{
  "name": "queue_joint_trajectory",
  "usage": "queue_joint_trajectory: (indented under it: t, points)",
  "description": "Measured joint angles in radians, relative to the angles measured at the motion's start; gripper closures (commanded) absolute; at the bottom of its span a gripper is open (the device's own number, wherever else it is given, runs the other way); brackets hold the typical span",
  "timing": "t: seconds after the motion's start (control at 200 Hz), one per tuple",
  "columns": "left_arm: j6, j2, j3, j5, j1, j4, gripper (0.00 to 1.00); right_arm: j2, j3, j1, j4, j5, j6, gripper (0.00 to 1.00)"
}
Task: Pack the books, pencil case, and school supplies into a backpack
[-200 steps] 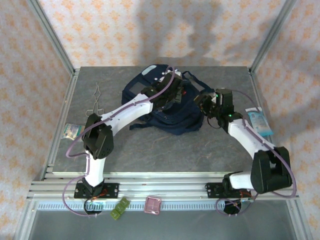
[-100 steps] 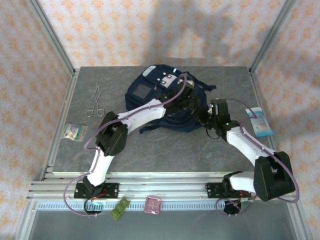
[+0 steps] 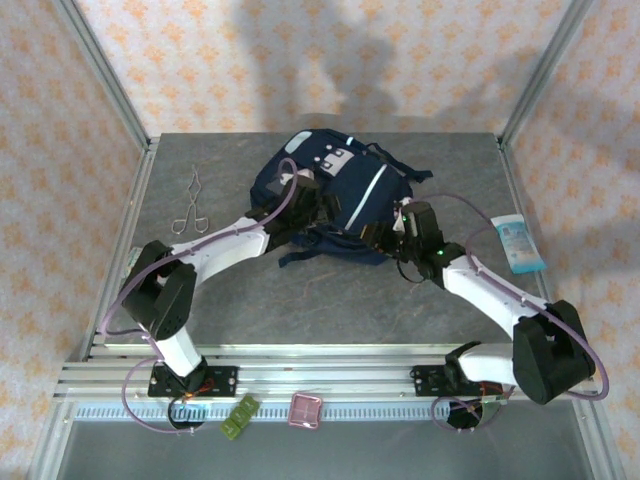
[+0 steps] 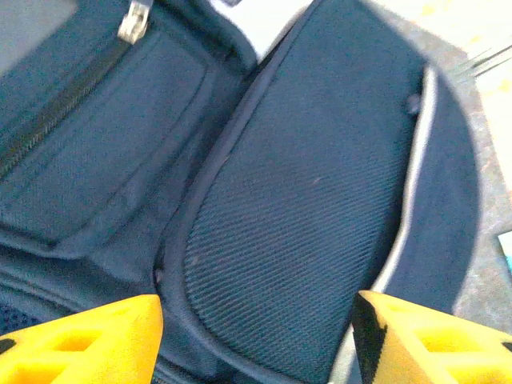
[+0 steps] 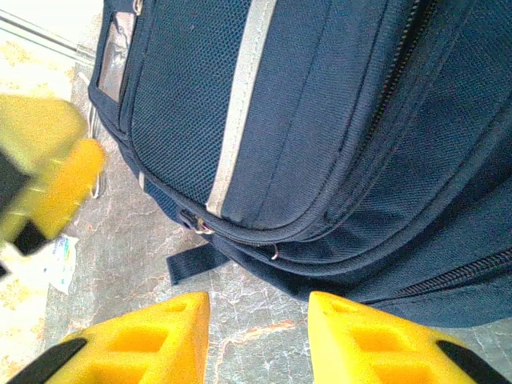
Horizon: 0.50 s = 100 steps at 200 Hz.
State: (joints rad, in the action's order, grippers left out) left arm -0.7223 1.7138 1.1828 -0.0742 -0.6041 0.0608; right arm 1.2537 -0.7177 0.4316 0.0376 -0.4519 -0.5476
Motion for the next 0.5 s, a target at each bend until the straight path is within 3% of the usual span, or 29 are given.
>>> queue_joint_trajectory:
  t: [0.15,0.255,0.315,0.39,0.5]
  points:
    - [-0.045,0.046,-0.017,-0.024,0.002,-0.032,0.39,0.000,0.000,0.000,0.000,0.000,0.000,0.64]
    - [-0.064,0.063,-0.020,-0.032,0.003,-0.057,0.49,0.000,0.000,0.000,-0.001,0.001,-0.001,0.64]
    - [-0.064,0.074,-0.018,-0.037,0.005,-0.067,0.61,0.000,0.000,0.000,-0.001,0.000,-0.001,0.64]
    - [-0.075,0.098,-0.010,-0.046,0.011,-0.074,0.88,0.000,0.000,0.000,-0.002,0.000,-0.001,0.64]
    - [-0.090,0.121,-0.007,-0.080,0.024,-0.082,1.00,0.000,0.000,0.006,-0.009,0.000,0.000,0.64]
